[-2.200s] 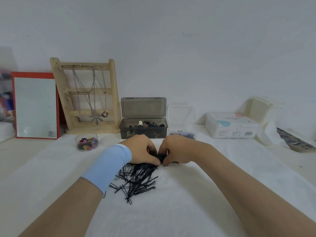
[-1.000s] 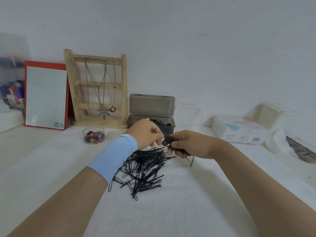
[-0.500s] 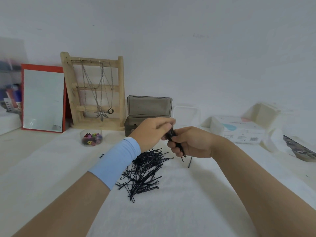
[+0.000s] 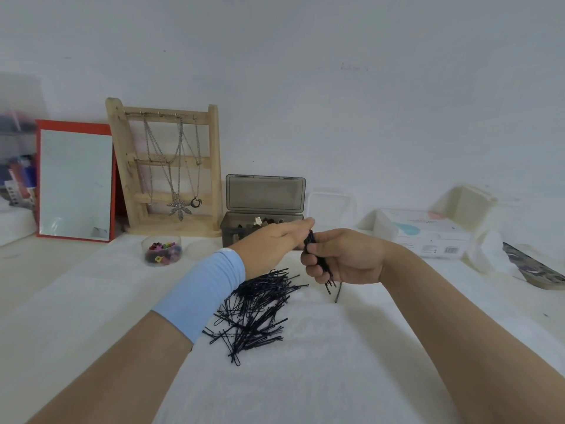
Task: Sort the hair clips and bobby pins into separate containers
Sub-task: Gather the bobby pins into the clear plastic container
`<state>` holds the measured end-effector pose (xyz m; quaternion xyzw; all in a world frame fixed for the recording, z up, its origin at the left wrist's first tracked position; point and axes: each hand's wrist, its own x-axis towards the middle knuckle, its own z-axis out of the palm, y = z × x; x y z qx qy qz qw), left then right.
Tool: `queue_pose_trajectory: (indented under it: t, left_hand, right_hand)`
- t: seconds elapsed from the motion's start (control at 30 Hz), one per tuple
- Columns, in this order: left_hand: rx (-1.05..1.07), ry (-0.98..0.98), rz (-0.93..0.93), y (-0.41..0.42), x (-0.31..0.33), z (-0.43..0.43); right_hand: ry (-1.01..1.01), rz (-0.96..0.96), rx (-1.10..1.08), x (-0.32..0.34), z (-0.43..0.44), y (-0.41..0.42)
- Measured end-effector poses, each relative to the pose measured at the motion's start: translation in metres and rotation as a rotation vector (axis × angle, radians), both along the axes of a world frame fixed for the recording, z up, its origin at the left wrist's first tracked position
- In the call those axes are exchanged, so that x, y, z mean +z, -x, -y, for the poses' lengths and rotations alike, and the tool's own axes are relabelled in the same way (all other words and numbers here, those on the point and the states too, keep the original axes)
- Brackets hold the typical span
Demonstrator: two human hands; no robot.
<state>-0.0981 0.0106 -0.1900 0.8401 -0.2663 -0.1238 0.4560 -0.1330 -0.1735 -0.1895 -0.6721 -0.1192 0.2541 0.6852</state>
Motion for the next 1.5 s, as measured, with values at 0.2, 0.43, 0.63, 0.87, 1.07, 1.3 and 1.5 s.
queue_pose_trajectory:
  t: [0.2,0.43,0.63,0.87,1.07,1.3,1.5]
  left_hand:
    - [0.116,0.765,-0.719,0.018,0.007,0.006]
    - [-0.005,1.133,-1.071,0.022,0.011,0.011]
    - [-0.022,1.251,-1.095,0.027,0.020,0.009]
    - [0.168,0.558,-0.313,0.013,0.030,0.006]
    - [0.072,0.027,0.226,0.003,0.049,0.023]
    - [0.029,-0.051,0.318,-0.017,0.046,0.051]
    - [0.066,-0.024,0.299,-0.046,0.035,0.056]
  right_hand:
    - [-0.423,0.135,-0.437,0.009,-0.004,-0.011]
    - [-0.301,0.367,-0.608,0.004,-0.013,-0.015]
    - [-0.133,0.417,-0.518,-0.004,-0.015,-0.014]
    - [-0.209,0.232,-0.372,0.003,-0.004,-0.009]
    - [-0.163,0.207,-0.272,0.002,0.004,-0.011]
    - [-0.086,0.144,-0.294,0.006,0.026,-0.013]
    - [0.115,0.176,-0.335,0.020,0.049,-0.036]
